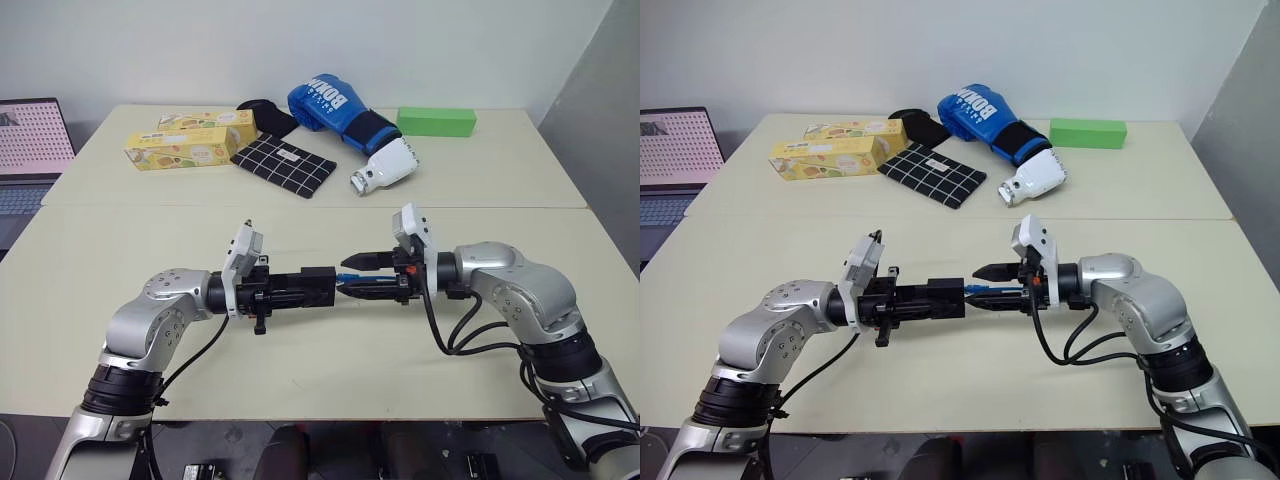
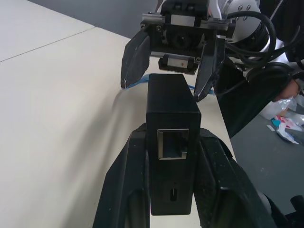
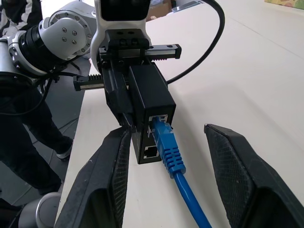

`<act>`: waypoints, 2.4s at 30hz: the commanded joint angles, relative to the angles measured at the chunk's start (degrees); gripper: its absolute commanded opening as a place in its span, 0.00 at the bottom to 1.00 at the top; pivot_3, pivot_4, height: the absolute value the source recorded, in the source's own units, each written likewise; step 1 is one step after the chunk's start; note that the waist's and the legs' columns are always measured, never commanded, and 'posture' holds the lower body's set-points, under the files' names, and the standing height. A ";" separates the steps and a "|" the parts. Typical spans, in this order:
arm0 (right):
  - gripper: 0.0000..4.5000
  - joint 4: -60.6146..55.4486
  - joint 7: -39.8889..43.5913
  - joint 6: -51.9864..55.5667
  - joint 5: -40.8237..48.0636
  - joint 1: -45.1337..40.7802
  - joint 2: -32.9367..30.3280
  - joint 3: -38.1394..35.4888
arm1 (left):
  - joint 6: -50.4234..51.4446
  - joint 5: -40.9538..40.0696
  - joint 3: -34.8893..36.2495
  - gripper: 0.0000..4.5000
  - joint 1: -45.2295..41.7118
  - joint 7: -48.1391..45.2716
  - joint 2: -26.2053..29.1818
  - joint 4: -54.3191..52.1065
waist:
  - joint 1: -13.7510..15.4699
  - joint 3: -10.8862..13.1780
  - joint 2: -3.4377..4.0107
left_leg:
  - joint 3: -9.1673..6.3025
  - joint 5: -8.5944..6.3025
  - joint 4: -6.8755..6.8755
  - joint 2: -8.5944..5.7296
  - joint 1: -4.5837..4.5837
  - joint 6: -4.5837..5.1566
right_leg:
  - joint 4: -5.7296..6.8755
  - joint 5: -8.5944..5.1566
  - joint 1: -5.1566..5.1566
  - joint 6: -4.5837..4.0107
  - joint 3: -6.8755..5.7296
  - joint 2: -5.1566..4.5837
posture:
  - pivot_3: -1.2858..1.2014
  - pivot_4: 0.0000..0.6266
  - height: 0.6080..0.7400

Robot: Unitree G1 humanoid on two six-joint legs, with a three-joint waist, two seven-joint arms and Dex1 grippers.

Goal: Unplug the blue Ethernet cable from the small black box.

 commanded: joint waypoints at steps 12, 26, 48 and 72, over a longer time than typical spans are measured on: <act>0.57 -0.45 -0.99 3.17 4.91 -1.22 2.76 -3.59 | 0.52 -2.31 2.90 0.18 0.69 -0.30 -0.15 -1.12 | -0.01 0.00 0.00 | -0.02 0.00 0.00 0.00 -0.01 0.00 | 0.00 0.00 0.00 0.00 -0.02 0.00 | 0.52 0.24 1.00; 0.53 -0.41 -1.49 3.01 4.44 -0.97 2.70 -3.20 | 0.98 -2.65 2.80 0.18 0.59 -0.26 -0.42 -1.49 | -0.01 0.00 0.00 | -0.02 0.00 0.00 -0.01 -0.01 0.00 | 0.00 0.00 0.00 0.00 -0.02 0.01 | 0.52 0.24 1.00; 0.02 1.82 4.01 3.71 3.60 -2.86 -0.12 -0.39 | 0.72 -2.76 2.31 0.18 1.68 -2.04 -0.26 -2.82 | -0.01 0.00 0.00 | -0.02 0.00 0.00 -0.01 -0.01 0.00 | 0.00 0.00 -0.01 0.00 -0.02 0.03 | 0.52 0.24 1.00; 0.02 29.98 -17.71 -27.14 -22.42 1.74 0.37 -3.55 | 2.35 -2.79 9.73 0.18 9.82 11.64 -0.88 -5.71 | -0.03 -0.02 -0.02 | 0.14 0.01 0.01 0.01 -0.20 -0.02 | 0.03 0.00 -0.24 0.00 0.09 -0.01 | 0.52 0.24 1.00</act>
